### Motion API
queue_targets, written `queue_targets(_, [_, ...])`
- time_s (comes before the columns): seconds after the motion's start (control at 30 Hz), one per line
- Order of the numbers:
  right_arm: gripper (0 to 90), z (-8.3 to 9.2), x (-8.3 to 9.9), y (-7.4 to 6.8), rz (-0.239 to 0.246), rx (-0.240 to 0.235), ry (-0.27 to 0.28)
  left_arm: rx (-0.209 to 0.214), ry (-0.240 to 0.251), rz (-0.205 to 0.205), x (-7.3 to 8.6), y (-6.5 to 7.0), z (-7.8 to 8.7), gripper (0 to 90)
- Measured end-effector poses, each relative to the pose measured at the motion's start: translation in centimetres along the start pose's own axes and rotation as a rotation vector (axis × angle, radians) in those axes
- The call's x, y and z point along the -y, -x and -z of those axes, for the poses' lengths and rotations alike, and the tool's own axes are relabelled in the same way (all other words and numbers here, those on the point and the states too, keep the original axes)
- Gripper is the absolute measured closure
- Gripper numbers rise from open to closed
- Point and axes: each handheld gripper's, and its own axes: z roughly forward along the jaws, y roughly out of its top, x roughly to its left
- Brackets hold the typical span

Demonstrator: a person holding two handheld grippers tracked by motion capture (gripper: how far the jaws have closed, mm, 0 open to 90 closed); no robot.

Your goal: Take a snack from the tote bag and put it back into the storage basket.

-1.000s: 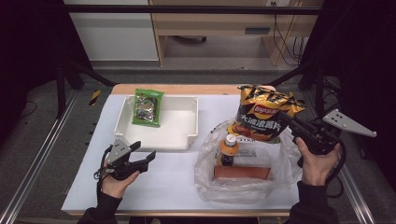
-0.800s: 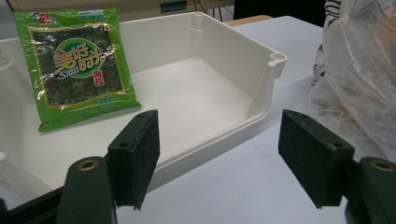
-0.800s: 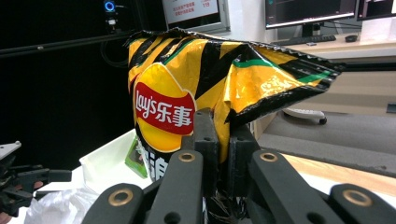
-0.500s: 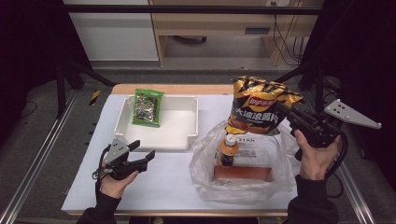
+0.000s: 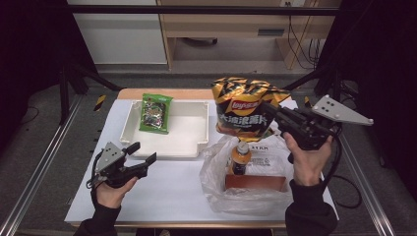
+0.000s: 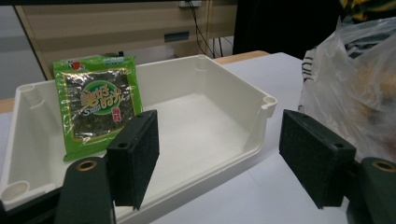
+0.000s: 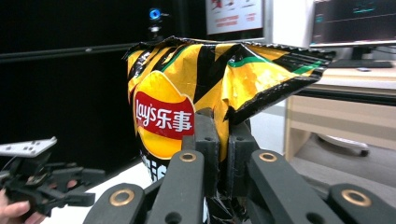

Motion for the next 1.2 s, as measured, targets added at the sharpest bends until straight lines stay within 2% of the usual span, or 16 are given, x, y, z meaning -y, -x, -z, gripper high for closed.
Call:
queue_targets(0.17, [86.7, -2.4, 0.6, -2.5, 0.005, -0.053, -0.020, 0.005, 0.036, 0.006, -1.0, 0.0, 0.7, 27.8])
queue_targets(0.23, [86.7, -2.8, 0.8, -2.8, 0.005, -0.061, -0.025, 0.007, 0.047, 0.004, -1.3, 0.0, 1.0, 27.5])
queue_targets(0.27, [86.7, -3.6, 1.3, -3.5, 0.002, -0.075, -0.038, 0.013, 0.059, 0.006, -1.7, 0.1, 1.2, 27.4])
queue_targets(0.3, [86.7, -3.6, 1.3, -3.5, 0.002, -0.075, -0.038, 0.013, 0.059, 0.006, -1.7, 0.1, 1.2, 27.3])
queue_targets(0.43, [86.7, -5.6, 2.8, -4.6, 0.002, -0.103, -0.078, 0.027, 0.082, 0.005, -2.8, 0.4, 1.3, 27.2])
queue_targets(0.5, [86.8, -6.2, 3.3, -4.8, -0.003, -0.117, -0.086, 0.030, 0.091, 0.004, -3.2, 0.4, 1.3, 27.2])
queue_targets(0.6, [86.8, -6.8, 3.9, -5.2, 0.007, -0.112, -0.104, 0.051, 0.125, -0.006, -4.7, 0.9, 1.6, 27.2])
queue_targets(0.63, [86.8, -7.2, 4.4, -5.4, 0.001, -0.118, -0.122, 0.062, 0.150, -0.012, -5.5, 1.3, 1.7, 27.1])
queue_targets(0.73, [86.7, -7.7, 5.0, -5.5, -0.007, -0.129, -0.133, 0.071, 0.164, -0.018, -6.3, 1.7, 1.7, 27.2])
queue_targets(0.8, [86.8, -8.0, 5.4, -5.6, -0.013, -0.135, -0.134, 0.083, 0.165, -0.034, -7.3, 2.5, 1.4, 27.4])
queue_targets(0.97, [86.8, -8.1, 6.0, -5.5, -0.020, -0.139, -0.142, 0.099, 0.164, -0.055, -8.4, 3.4, 0.5, 28.7])
queue_targets(1.1, [86.8, -8.0, 6.6, -5.6, -0.032, -0.153, -0.134, 0.133, 0.149, -0.044, -8.7, 3.7, -0.6, 30.0])
queue_targets(1.2, [86.9, -8.0, 6.7, -5.6, -0.033, -0.156, -0.136, 0.152, 0.147, -0.051, -8.8, 3.9, -0.9, 33.3])
